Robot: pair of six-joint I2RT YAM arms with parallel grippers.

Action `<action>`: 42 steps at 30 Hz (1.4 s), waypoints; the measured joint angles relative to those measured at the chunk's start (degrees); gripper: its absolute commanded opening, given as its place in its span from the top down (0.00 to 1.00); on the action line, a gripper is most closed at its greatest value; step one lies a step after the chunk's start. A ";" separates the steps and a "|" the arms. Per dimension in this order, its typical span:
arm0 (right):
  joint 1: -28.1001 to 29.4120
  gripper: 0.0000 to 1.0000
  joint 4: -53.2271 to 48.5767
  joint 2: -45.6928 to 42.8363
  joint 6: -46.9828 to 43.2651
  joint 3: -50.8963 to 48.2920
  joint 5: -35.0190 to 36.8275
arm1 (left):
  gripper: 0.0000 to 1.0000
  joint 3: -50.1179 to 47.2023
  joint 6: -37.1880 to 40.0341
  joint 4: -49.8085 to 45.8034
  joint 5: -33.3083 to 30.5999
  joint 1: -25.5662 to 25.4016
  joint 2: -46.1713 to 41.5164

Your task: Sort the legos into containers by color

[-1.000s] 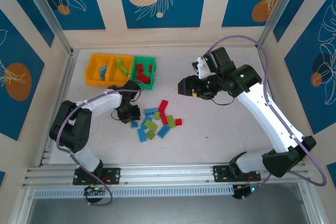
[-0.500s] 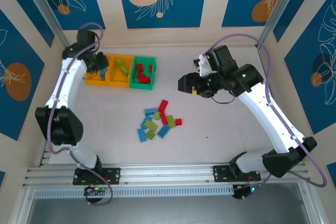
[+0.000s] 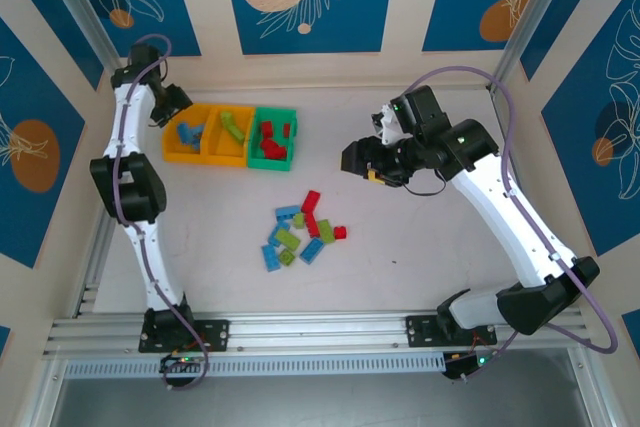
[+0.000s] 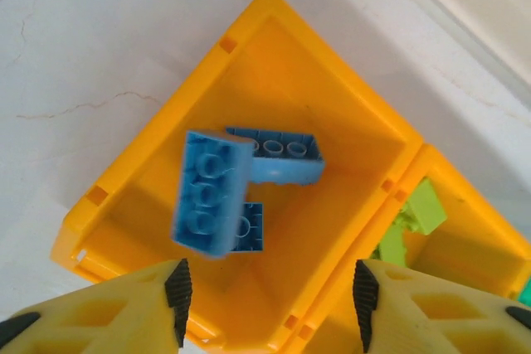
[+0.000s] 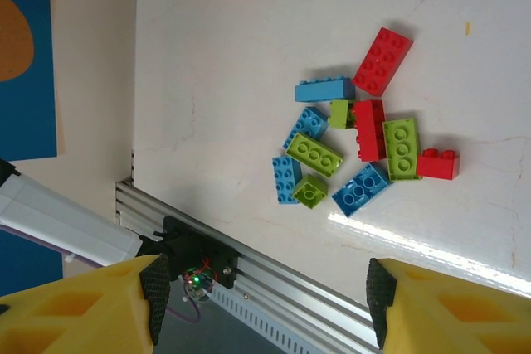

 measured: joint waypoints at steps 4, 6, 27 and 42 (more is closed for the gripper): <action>-0.31 0.33 0.39 0.04 -0.02 -1.40 0.13 | 0.43 -2.91 0.11 -0.11 2.64 -0.28 -4.31; -0.33 0.33 0.96 0.26 -0.02 -2.45 0.09 | 0.43 -8.28 0.13 0.26 3.89 -0.92 -10.10; 3.74 0.33 5.44 5.73 -0.02 -8.46 -1.16 | 0.34 -52.81 21.49 0.61 -0.66 -45.66 -41.75; 2.80 0.32 3.04 -7.67 2.84 -16.79 0.98 | 0.30 -55.82 40.72 12.31 -7.39 -44.83 -26.64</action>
